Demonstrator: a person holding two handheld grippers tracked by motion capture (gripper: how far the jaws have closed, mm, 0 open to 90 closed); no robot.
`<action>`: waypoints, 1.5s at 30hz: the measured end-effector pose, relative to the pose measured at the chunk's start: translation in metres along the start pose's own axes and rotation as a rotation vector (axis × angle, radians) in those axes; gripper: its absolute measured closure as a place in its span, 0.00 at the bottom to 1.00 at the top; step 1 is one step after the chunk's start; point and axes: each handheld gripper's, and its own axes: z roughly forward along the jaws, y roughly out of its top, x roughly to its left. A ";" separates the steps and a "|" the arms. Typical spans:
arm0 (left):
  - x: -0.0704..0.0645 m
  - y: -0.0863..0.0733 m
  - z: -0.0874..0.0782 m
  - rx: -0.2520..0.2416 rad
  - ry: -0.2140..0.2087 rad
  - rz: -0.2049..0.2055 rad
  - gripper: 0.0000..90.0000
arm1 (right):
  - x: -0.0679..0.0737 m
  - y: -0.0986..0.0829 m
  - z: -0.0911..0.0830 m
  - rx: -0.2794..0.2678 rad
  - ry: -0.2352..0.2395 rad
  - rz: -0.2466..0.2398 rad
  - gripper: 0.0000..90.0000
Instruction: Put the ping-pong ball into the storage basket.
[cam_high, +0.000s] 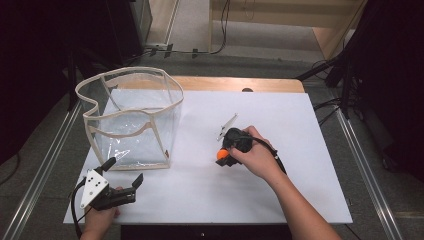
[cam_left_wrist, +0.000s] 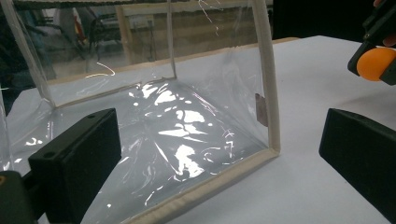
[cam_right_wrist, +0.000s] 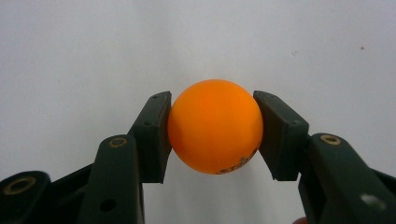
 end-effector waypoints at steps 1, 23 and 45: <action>0.000 0.000 0.000 -0.001 -0.001 -0.001 0.00 | 0.001 0.001 0.000 0.003 0.000 0.006 0.52; 0.001 0.000 0.000 -0.001 -0.003 -0.005 0.00 | 0.002 0.024 -0.001 0.006 0.013 -0.029 0.52; 0.000 0.000 0.000 0.004 -0.006 -0.002 0.00 | 0.000 0.041 -0.006 0.010 0.049 -0.035 0.52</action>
